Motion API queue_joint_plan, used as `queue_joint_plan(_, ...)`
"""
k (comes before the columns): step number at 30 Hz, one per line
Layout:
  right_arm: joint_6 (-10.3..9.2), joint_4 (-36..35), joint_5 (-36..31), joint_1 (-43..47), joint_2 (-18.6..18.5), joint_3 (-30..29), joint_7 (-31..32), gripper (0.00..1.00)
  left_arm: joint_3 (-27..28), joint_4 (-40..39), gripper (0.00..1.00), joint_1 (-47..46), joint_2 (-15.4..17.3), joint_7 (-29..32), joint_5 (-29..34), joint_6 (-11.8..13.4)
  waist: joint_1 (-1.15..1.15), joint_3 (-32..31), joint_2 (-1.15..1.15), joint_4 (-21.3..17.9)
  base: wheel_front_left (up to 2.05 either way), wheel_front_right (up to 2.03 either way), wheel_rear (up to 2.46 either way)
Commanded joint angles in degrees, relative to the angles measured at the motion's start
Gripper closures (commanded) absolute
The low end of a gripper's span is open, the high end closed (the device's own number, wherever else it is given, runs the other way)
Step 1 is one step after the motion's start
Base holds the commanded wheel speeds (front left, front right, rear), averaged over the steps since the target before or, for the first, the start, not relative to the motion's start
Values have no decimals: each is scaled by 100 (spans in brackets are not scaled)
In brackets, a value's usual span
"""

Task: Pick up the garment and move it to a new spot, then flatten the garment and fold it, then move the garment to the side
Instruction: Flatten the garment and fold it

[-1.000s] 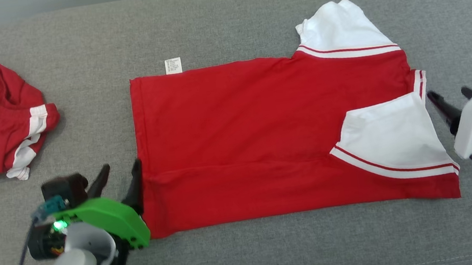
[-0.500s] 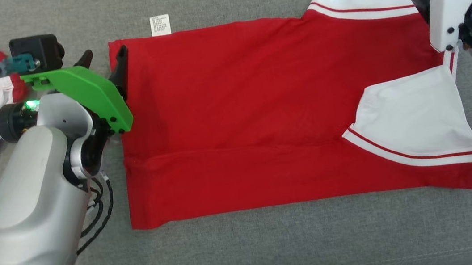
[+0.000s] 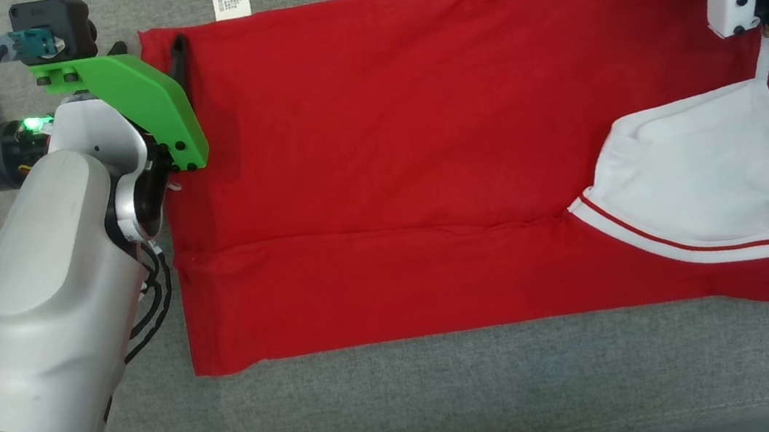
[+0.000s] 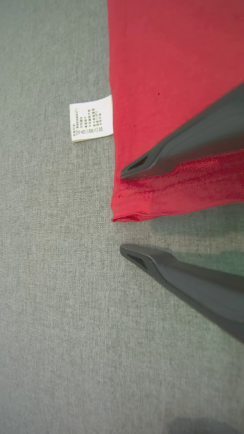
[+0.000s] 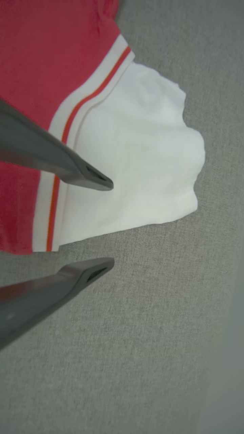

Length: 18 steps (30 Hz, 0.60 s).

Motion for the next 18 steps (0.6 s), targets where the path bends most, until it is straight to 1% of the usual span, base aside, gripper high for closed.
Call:
queue_joint_plan(1,-1,51,24,-138,-84,-5,-20,0,-11,100,100,5,-23,-36,39,74,-1,66,0,64,0,0,0)
queue_joint_plan(5,-1,141,24,-376,-214,-30,95,0,-69,125,100,101,-141,-67,-24,19,-1,162,0,179,0,0,0)
queue_joint_plan(11,-1,239,-117,-841,-511,83,304,0,-146,-16,100,196,-367,-329,-41,-101,-1,382,0,445,0,0,0)
queue_joint_plan(14,-1,393,-185,-1033,-597,144,392,0,-201,-83,100,212,-510,-482,-31,-150,-1,500,0,609,0,0,0)
queue_joint_plan(18,-1,569,-47,-1230,-614,248,518,0,-292,-72,100,196,-656,-567,-20,-220,-1,648,0,797,0,0,0)
